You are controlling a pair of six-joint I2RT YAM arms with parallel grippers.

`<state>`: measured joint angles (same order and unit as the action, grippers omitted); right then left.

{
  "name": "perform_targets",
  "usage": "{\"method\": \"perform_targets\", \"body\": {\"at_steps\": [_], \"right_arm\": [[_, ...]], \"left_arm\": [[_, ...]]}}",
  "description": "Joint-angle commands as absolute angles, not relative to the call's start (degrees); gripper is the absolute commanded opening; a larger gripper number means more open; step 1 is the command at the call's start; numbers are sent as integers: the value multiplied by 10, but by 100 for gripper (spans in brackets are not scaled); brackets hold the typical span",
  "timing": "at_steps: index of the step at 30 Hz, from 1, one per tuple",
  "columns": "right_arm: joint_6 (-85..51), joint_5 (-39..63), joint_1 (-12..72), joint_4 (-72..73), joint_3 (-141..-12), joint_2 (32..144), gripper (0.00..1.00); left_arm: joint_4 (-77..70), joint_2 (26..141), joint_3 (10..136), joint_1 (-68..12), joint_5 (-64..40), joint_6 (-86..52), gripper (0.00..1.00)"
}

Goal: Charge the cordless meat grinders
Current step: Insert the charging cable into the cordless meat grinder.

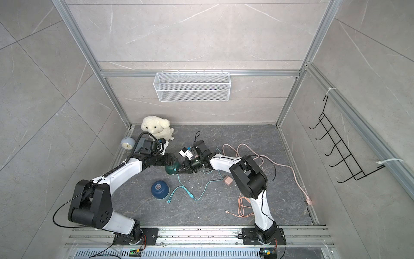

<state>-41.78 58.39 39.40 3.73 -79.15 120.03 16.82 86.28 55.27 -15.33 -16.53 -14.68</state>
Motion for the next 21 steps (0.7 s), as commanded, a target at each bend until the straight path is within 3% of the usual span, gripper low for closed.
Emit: {"method": "perform_targets", "body": {"at_steps": [1,7,18,21], "right_arm": [[-451,512,386,112,-783,1210,0],[-477,488,389,156,-770,1209,0],[-428,489,389,91,-784,1195,0],[-414,480,389,75,-778,1184,8]], "left_arm": [[251,852,522,-174,-192,-165,74],[244,842,510,-175,-200,-170,74],[266,843,527,-178,-189,-149,76],[277,847,539,-178,-175,-143,78]]}}
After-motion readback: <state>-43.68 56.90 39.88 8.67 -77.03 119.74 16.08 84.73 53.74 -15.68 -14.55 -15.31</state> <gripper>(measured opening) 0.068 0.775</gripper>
